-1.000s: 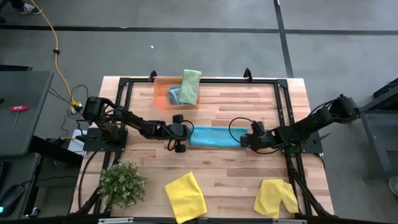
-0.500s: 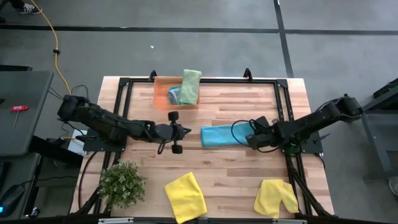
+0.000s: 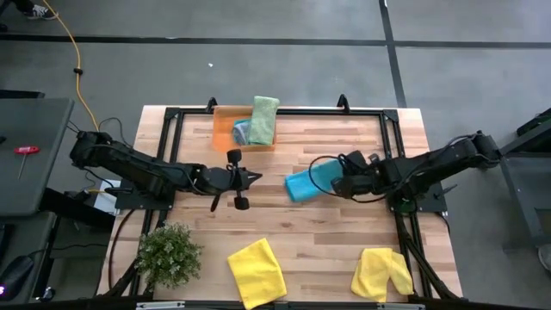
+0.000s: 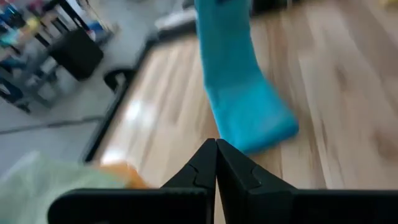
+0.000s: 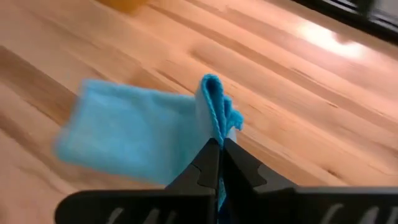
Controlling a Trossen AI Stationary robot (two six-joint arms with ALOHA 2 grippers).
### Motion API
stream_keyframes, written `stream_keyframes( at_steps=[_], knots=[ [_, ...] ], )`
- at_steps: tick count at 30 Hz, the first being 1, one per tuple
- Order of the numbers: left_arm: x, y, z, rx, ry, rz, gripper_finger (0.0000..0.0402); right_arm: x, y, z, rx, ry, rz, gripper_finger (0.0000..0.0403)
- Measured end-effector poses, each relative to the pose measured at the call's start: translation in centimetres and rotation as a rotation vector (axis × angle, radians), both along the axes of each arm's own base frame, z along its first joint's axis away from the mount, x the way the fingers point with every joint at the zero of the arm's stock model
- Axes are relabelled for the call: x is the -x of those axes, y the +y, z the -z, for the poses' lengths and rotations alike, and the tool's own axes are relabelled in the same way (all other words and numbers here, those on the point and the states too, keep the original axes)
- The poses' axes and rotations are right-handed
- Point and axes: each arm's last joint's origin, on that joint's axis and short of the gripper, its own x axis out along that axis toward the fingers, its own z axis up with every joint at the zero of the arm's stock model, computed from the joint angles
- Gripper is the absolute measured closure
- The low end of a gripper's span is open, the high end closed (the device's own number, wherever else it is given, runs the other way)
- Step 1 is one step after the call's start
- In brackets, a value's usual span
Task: Fold microfiber towels
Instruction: Fold the blue microfiber cloth on the table
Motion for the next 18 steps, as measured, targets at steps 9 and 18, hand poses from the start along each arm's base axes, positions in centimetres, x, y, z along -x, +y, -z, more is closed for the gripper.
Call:
stream_keyframes(
  at_steps=[9,18],
  knots=[
    [0.1,-0.2,0.6,0.042,0.05,0.056,0.0401,-2.5,-0.7,1.4,-0.031,-0.188,-0.053,0.0403],
    [-2.7,-0.9,6.4,0.236,0.154,0.167,0.0401,-3.5,-1.0,4.2,-0.101,-0.319,-0.084,0.0403]
  ],
)
